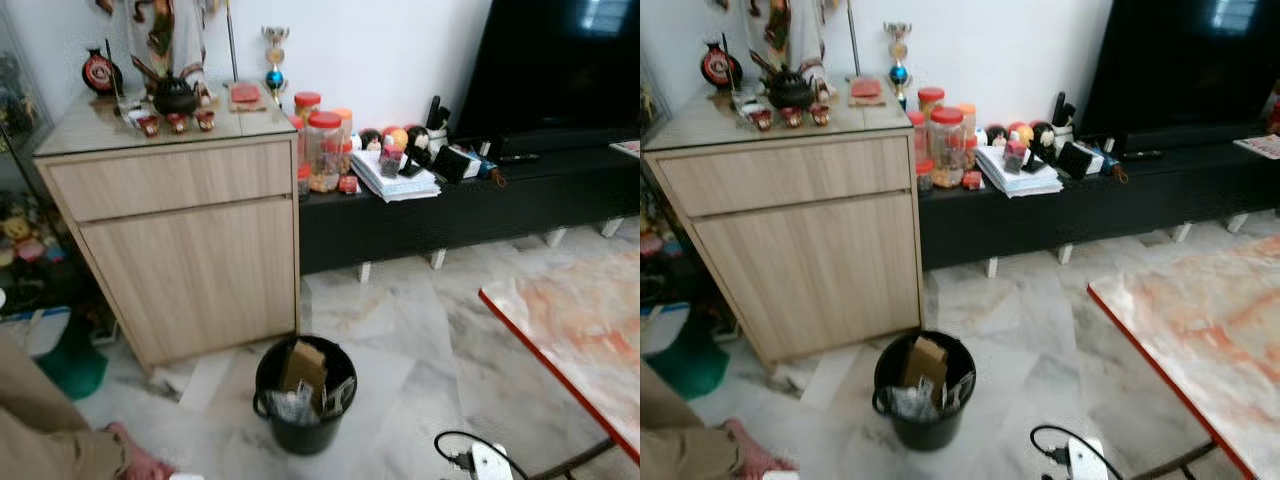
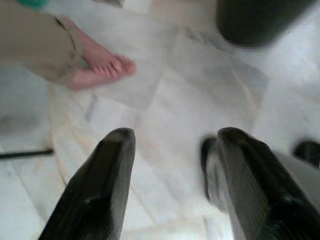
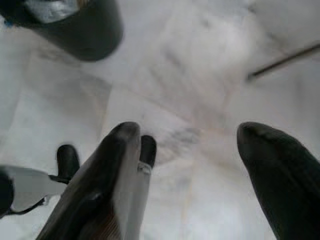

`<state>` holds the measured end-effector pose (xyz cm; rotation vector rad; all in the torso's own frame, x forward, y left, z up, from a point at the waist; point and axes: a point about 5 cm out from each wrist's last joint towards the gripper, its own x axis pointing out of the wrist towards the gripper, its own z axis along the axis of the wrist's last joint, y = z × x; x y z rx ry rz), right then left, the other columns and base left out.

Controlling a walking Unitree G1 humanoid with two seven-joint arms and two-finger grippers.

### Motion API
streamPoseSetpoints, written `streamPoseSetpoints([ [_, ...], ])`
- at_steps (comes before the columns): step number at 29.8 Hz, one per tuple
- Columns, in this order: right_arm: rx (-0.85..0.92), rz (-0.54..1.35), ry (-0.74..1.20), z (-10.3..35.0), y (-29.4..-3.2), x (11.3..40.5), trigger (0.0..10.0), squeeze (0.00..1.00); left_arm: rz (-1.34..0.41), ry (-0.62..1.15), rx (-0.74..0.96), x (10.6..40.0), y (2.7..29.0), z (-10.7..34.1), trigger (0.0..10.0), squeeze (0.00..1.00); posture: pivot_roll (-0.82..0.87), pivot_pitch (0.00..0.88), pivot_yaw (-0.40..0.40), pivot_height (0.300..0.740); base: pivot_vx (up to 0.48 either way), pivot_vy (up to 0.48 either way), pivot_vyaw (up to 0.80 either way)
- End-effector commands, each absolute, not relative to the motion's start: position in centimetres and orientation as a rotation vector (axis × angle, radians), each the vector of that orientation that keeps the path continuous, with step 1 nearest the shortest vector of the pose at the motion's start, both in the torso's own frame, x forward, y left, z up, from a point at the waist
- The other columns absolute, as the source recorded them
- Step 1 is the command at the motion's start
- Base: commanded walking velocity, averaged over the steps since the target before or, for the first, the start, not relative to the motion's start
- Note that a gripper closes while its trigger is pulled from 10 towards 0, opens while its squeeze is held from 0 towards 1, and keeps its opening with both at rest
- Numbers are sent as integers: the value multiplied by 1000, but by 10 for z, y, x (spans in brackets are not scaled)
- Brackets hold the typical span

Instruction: Picking trash to rubbish bin

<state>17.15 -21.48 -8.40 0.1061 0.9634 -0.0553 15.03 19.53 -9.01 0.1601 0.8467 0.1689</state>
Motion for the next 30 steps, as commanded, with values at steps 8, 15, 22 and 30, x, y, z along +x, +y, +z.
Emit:
streamPoseSetpoints([
  [8,111,-83,959,-83,-221,171,10000,0,148,840,160,154,191,-89,10000,0,-2,40,-88,740,-282,0,0],
  [15,114,-81,968,-86,-217,166,10000,0,145,841,159,155,190,-89,10000,0,-6,41,-88,740,-281,0,0],
  [22,120,-75,984,-91,-207,158,10000,0,144,842,160,155,189,-89,10000,0,-6,41,-88,740,-281,0,0],
  [30,129,-67,997,-95,-195,152,10000,0,142,843,159,155,189,-89,10000,0,-8,44,-88,740,-281,0,0],
])
